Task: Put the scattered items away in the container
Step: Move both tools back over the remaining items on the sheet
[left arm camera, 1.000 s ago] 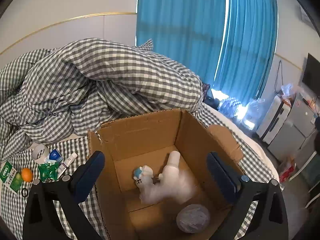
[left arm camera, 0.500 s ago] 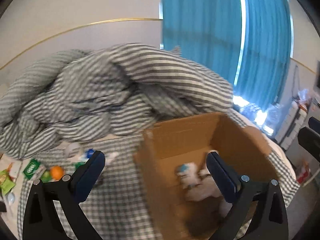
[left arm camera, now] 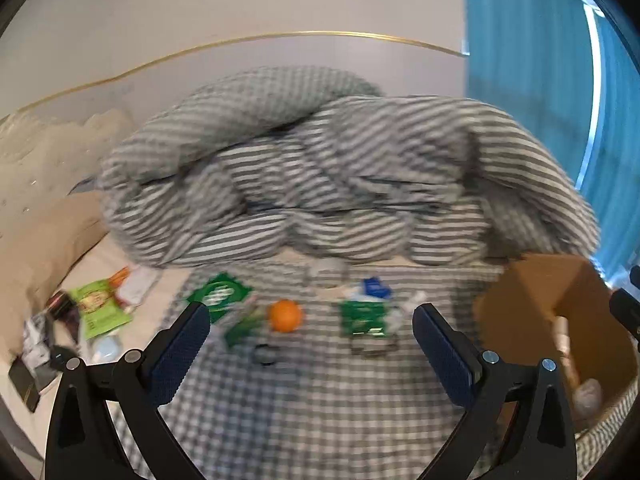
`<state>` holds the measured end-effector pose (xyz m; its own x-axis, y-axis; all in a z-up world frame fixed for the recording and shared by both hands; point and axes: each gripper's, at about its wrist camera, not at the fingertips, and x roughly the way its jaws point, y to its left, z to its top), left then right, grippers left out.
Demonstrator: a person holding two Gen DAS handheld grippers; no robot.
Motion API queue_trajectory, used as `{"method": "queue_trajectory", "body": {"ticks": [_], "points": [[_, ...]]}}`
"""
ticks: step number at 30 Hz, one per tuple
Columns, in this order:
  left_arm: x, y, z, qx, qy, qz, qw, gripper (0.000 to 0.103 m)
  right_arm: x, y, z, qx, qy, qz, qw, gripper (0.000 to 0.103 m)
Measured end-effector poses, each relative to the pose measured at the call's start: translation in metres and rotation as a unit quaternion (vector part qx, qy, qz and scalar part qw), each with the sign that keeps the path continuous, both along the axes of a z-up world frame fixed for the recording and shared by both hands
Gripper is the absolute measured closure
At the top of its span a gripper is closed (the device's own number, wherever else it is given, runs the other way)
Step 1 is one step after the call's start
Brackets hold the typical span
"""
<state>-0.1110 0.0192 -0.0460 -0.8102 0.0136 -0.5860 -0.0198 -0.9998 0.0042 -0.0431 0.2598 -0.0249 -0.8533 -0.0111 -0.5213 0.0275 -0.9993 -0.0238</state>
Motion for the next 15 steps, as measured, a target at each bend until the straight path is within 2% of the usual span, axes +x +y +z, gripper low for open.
{"method": "queue_trajectory", "body": {"ticks": [4, 8, 11, 15], "points": [[-0.004, -0.043, -0.007, 0.006, -0.007, 0.035, 0.9993, 0.0, -0.018, -0.04, -0.009, 0.003, -0.01, 0.034, 0.999, 0.0], [-0.014, -0.068, -0.024, 0.009, -0.011, 0.026, 0.9995, 0.0, -0.034, -0.071, -0.023, 0.01, -0.029, 0.058, 0.998, 0.0], [-0.025, -0.081, -0.038, 0.002, -0.01, -0.013, 0.9999, 0.0, -0.041, -0.087, -0.034, 0.013, -0.045, 0.068, 0.997, 0.0], [-0.051, -0.097, -0.056, -0.018, -0.035, -0.077, 0.9962, 0.0, -0.049, -0.1, -0.048, 0.022, -0.06, 0.074, 0.995, 0.0]]}}
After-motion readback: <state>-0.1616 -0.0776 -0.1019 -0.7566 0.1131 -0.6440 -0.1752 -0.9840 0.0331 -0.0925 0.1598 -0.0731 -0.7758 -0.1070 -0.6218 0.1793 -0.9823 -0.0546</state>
